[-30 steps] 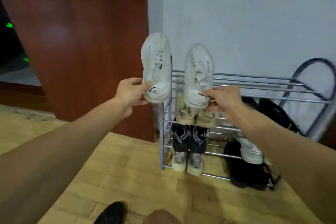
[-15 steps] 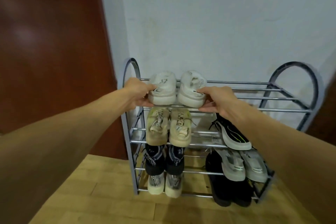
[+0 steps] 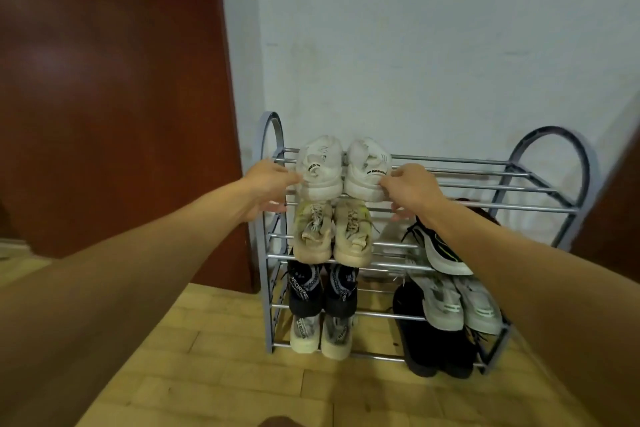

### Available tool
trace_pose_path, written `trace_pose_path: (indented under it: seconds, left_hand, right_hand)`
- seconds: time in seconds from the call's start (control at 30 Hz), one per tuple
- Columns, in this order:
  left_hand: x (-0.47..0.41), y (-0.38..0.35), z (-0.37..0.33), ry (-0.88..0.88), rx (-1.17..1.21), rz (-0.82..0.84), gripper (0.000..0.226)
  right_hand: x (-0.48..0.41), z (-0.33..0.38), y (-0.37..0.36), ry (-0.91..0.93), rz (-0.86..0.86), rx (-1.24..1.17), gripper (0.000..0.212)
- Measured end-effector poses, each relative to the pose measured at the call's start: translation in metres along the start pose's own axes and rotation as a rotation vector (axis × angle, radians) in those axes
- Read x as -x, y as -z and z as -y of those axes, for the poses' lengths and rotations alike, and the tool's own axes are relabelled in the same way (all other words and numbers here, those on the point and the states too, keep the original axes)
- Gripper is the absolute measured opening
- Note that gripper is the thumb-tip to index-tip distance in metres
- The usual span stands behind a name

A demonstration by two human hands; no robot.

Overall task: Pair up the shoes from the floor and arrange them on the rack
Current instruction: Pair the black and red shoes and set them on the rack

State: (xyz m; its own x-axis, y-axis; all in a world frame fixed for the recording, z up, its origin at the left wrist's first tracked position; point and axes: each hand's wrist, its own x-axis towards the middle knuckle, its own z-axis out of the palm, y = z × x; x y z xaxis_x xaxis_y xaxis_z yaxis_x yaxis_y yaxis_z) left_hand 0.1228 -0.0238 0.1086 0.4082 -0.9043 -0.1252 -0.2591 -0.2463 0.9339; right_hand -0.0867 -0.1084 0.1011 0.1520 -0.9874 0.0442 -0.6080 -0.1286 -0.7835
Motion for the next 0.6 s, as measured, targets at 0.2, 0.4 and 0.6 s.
trace_pose_path:
  seconds: [0.2,0.4,0.6]
  left_hand:
    - [0.053,0.047,0.038,-0.020,0.001,-0.016,0.038]
    - [0.100,0.091,0.116,0.062,-0.090,-0.020,0.031]
    - [0.140,0.122,0.235,0.325,-0.198,0.020,0.034]
  right_hand:
    - [0.066,0.027,-0.039,0.336,0.009,0.204,0.021]
    - [0.130,0.048,-0.126,0.319,0.469,0.394,0.031]
    - [0.191,0.024,-0.238,0.274,0.842,0.631,0.019]
